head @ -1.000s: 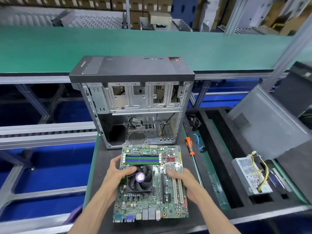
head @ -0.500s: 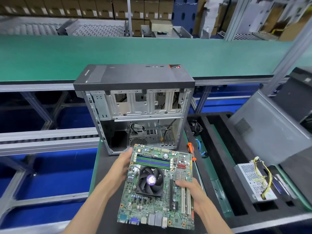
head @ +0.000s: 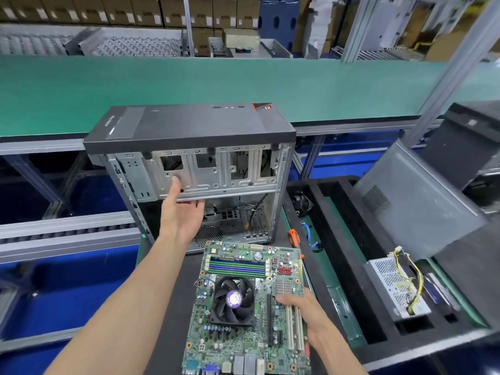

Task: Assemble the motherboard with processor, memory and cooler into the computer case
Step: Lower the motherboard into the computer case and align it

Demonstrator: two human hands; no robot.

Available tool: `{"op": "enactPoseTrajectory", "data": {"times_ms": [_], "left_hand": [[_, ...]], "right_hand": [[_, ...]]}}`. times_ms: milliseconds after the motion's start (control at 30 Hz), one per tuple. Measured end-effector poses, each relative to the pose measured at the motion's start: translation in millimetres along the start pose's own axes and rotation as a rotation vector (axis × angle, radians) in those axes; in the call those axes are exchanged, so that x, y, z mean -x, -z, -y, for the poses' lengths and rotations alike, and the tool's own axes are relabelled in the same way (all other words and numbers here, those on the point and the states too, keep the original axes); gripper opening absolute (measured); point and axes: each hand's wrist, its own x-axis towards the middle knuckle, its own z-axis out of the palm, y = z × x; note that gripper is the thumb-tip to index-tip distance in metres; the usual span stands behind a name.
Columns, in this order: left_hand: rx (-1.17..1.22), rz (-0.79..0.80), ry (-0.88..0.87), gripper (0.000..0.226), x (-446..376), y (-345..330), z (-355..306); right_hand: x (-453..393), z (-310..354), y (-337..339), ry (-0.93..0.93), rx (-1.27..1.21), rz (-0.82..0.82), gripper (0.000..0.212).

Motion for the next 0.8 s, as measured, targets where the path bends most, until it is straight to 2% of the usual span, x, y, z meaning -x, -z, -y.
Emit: {"op": "enactPoseTrajectory", "data": {"times_ms": [233,367,567,700,800], "left_hand": [[0.05,0.028,0.037,0.096,-10.5,-10.6,21.3],[0.014,0.033,0.025,0.08,-13.8,-6.3,24.8],[-0.098,-0.064,-0.014,0.045,-19.6,-2.9,25.4],[-0.124,-0.089,-0.024,0.04,-21.8,-5.5,26.6],[-0.128,-0.097,-0.028,0.039,-20.7,-10.9,31.6]], "right_hand": [[-5.4,11.0,2.1,-0.006,0.005,-0.003,0.141],[-9.4,20.8,-6.9,-0.005,0.058,0.035,0.136],[-17.2,27.7,-22.4,-0.036,0.109,0.088,0.136],[-16.5,29.1,-27.8,-0.042,0.136,0.1,0.135],[-16.5,33.6,-28.0,-0.042,0.147,0.12,0.124]]}}
